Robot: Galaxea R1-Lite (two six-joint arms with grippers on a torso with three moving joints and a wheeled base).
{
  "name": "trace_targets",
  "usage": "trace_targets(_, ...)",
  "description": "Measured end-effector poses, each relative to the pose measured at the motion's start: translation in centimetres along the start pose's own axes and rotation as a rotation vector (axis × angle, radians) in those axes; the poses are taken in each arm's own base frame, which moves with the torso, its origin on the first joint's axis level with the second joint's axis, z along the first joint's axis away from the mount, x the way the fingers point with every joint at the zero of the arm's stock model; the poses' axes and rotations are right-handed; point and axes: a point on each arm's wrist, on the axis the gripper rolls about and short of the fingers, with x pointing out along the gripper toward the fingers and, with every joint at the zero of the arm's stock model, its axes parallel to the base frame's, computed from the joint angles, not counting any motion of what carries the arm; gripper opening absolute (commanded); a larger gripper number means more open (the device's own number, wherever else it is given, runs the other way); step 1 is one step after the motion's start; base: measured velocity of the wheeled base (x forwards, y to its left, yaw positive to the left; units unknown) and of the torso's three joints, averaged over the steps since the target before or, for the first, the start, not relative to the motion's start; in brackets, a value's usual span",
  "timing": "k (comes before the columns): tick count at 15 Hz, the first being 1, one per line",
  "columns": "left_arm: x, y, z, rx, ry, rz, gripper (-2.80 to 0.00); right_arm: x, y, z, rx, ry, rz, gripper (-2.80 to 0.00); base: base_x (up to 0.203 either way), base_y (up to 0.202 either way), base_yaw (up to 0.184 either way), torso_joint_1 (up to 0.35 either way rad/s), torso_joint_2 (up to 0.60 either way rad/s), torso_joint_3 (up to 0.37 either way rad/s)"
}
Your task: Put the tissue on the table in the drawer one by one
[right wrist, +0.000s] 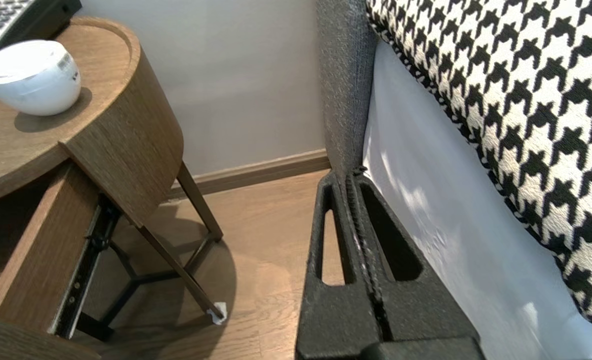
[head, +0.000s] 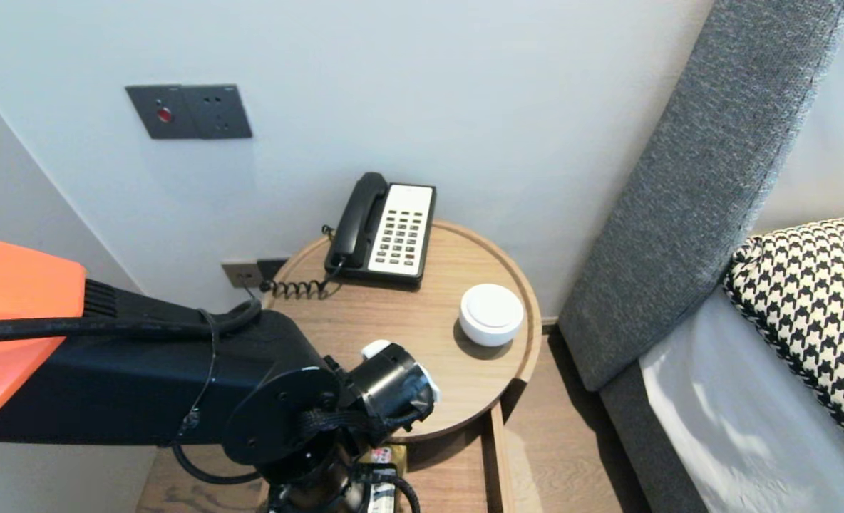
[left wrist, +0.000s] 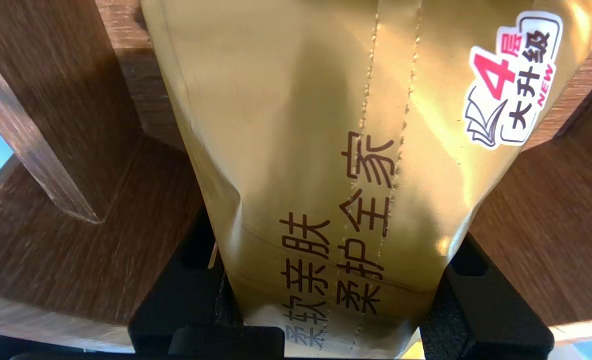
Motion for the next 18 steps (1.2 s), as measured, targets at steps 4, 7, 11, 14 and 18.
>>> trace_targets(4,0.3,0.5,-0.4,0.001,-0.005,-0.004,-2.8,0.0,0.0,0.0,0.0,0.0,0.0,-2.8,0.0,0.0,0.0,0.0,0.0,0.0)
trace_targets(7,0.7,1.0,-0.3,-0.014,-0.009,-0.004,-2.8,0.0,0.0,0.0,0.0,0.0,0.0,-2.8,0.0,0.0,0.0,0.0,0.0,0.0)
trace_targets(11,1.1,2.0,0.6,-0.024,-0.023,-0.007,-2.8,0.0,0.0,0.0,0.0,0.0,0.0,-2.8,0.0,0.0,0.0,0.0,0.0,0.0)
trace_targets(14,1.4,2.3,0.8,-0.03,-0.026,-0.008,-2.8,0.0,0.0,0.0,0.0,0.0,0.0,-2.8,0.0,0.0,0.0,0.0,0.0,0.0)
trace_targets(18,1.6,2.4,0.9,-0.035,-0.025,-0.001,0.0,0.0,0.0,0.0,0.0,0.0,0.0,-2.8,0.0,0.0,0.0,0.0,0.0,0.0)
